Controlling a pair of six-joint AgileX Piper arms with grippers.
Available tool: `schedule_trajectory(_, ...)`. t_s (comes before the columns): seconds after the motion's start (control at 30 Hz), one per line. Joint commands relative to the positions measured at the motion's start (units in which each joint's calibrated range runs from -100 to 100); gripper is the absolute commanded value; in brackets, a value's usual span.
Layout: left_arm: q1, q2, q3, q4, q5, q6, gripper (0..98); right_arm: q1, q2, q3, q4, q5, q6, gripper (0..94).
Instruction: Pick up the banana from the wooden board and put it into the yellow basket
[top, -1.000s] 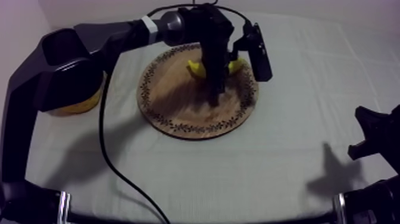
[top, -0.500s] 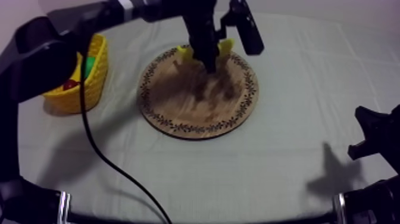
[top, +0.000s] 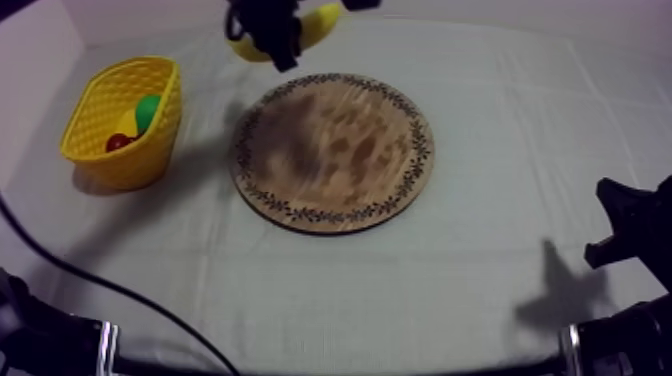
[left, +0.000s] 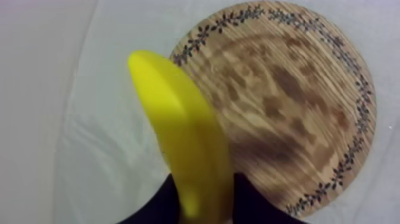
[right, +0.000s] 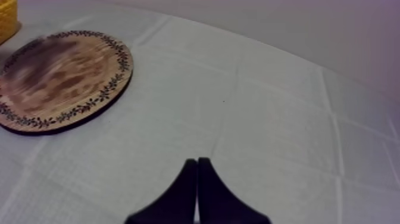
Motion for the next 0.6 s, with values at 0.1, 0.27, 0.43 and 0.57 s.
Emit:
schedule_trajectory(0.1,-0.74,-16.68,14.87,-0.75,0.89,2.26,20.0,0.0,0.0,-0.03,-0.02,0.0,-0.01,0.3)
schedule_trajectory(0.27,-1.54,-26.58,20.9,-1.27,2.99,5.46,20.1,0.0,0.0,-0.03,-0.02,0.0,0.0,0.3)
schedule_trajectory(0.43,-3.81,-33.91,24.04,-1.06,4.67,8.06,19.8,0.0,0.0,-0.03,-0.02,0.0,0.01,0.3)
schedule_trajectory(0.57,-6.7,-36.78,23.8,-1.13,4.94,10.43,19.7,0.0,0.0,-0.03,-0.02,0.0,0.01,0.3)
